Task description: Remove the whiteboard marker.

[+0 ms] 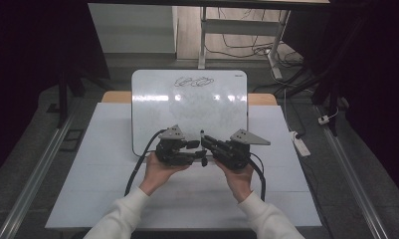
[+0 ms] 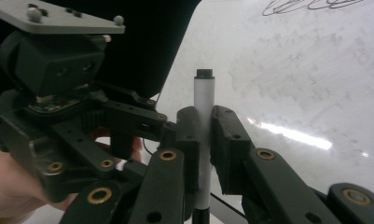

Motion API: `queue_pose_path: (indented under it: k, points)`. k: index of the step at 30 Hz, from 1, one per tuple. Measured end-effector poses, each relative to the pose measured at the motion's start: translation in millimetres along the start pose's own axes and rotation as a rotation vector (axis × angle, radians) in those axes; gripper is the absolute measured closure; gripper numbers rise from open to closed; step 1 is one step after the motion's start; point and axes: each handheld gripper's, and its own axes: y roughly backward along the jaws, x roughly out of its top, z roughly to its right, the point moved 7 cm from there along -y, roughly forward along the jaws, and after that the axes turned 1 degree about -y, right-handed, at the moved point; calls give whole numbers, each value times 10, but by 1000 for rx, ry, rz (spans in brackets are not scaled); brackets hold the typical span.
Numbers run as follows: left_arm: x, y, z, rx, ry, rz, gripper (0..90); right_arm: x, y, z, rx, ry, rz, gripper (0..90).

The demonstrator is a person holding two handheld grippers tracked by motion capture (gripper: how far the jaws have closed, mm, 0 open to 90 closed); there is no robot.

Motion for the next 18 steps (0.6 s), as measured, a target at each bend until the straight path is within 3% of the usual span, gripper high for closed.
queue_pose_path:
  k: [11,18]
  points:
    - [-24,-5,-4,-48,-3,-11,761,-23,-22,-67,7,15,-2,804]
    - [-31,13,-25,-50,6,-18,808,-23,-17,-84,7,33,-5,797]
